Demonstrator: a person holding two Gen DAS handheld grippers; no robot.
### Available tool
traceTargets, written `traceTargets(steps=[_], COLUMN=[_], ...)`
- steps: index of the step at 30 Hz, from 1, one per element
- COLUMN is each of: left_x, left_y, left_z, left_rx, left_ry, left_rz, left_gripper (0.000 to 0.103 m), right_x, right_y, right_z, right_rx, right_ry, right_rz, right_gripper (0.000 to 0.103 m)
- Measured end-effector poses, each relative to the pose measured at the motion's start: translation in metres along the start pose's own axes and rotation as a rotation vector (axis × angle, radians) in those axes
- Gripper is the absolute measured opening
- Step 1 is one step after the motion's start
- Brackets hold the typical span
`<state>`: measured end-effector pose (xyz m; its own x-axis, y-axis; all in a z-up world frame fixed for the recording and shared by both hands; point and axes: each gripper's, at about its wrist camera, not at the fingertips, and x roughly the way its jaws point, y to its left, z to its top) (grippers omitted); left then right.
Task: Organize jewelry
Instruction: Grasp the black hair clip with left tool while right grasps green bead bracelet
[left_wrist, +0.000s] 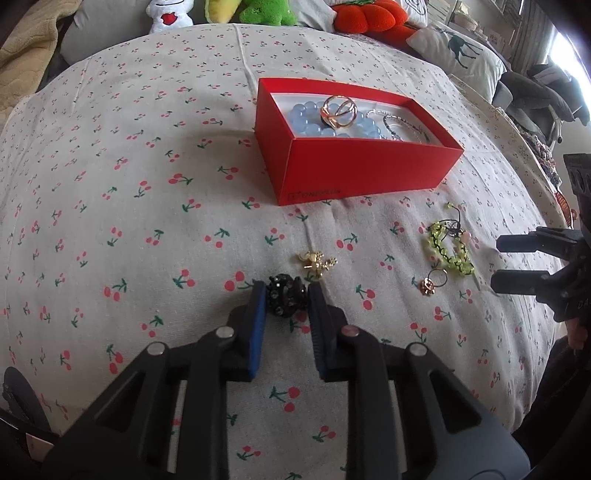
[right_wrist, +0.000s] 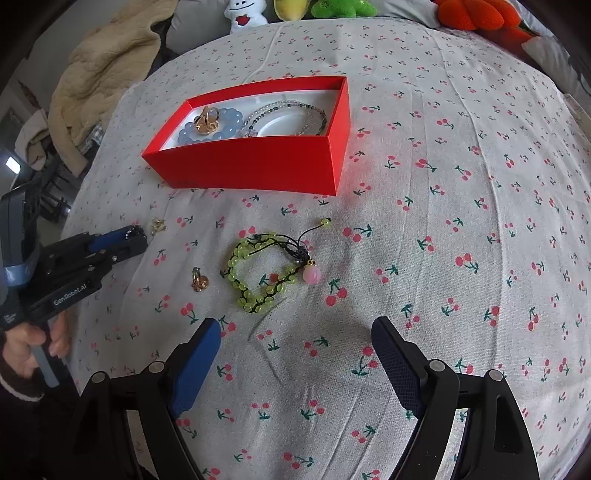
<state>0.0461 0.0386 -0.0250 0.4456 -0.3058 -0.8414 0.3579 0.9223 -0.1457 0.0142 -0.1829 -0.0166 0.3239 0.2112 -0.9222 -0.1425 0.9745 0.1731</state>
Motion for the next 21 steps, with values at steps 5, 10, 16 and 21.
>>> traceTargets(steps=[5, 10, 16, 21], left_x=[-0.005, -0.012, -0.013, -0.013], left_y=[0.002, 0.003, 0.007, 0.009], left_z=[0.0, 0.0, -0.001, -0.002], left_rx=[-0.017, -0.044, -0.074, -0.082], left_ry=[-0.007, -0.011, 0.013, 0.019], left_rz=[0.026, 0.029, 0.033, 0.032], left_gripper=[0.022, 0.022, 0.022, 0.022], right_x=[-0.002, -0.006, 0.008, 0.024], right_y=[-0.002, -0.008, -0.009, -0.006], right_z=[0.007, 0.021, 0.033, 0.037], right_rx=[0.021, 0.085, 0.1, 0.096], right_ry=[-0.015, -0.037, 0.001, 0.031], right_rz=[0.009, 0.024, 0.015, -0.01], right_gripper=[0.085, 0.078, 0.048, 0.035])
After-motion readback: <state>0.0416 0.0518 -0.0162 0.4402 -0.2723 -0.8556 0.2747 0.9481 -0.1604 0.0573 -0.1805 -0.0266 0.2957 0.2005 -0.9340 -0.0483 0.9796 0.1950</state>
